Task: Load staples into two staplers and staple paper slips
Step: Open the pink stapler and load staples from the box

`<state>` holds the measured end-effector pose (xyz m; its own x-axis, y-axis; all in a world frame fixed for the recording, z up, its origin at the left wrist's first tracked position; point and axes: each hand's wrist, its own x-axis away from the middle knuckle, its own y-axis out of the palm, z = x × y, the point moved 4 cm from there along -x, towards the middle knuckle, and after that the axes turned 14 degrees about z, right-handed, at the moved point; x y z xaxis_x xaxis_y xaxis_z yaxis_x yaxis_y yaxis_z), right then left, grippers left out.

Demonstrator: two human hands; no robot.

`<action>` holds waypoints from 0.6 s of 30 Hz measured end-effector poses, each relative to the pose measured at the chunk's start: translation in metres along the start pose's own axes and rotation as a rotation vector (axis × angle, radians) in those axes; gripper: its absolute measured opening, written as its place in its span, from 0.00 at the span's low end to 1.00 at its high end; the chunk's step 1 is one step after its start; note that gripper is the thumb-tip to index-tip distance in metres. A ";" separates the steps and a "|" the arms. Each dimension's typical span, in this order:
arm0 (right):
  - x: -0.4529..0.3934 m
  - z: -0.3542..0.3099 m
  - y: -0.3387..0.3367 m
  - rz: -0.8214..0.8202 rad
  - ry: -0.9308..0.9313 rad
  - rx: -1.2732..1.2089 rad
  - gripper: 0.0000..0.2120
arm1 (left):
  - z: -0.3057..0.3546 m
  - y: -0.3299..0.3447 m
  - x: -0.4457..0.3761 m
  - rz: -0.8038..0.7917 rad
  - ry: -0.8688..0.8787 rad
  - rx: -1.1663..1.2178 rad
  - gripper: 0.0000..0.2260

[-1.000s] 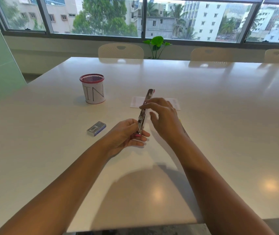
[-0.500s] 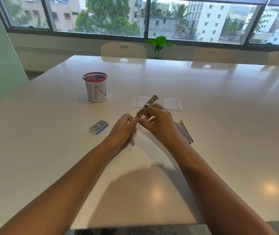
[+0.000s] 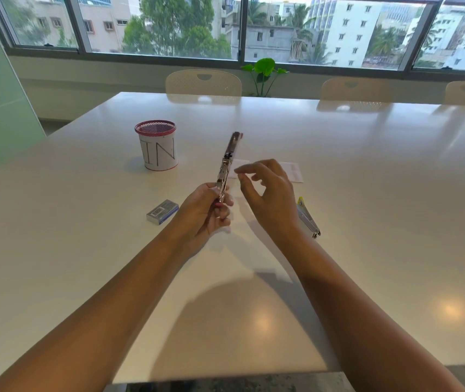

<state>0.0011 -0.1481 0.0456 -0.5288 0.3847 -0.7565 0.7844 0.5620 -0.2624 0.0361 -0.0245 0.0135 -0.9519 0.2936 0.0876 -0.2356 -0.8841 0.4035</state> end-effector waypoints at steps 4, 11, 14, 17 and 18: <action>0.000 -0.002 -0.001 0.021 -0.013 -0.020 0.07 | 0.003 0.002 0.001 0.034 -0.010 0.092 0.07; 0.004 -0.003 0.007 -0.133 -0.056 0.022 0.09 | 0.001 0.002 0.001 0.030 -0.035 0.044 0.07; 0.005 -0.005 0.008 -0.161 -0.073 0.015 0.10 | 0.000 0.001 0.000 0.003 -0.058 0.019 0.08; 0.006 -0.007 0.007 -0.139 -0.076 0.008 0.09 | -0.001 0.002 0.001 -0.046 -0.083 0.061 0.08; 0.005 -0.007 0.007 -0.126 -0.069 -0.004 0.09 | -0.001 0.003 0.001 -0.050 -0.077 0.062 0.09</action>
<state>0.0016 -0.1372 0.0437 -0.5995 0.2592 -0.7573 0.7117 0.6055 -0.3561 0.0348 -0.0269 0.0141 -0.9208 0.3661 0.1348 -0.2677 -0.8443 0.4643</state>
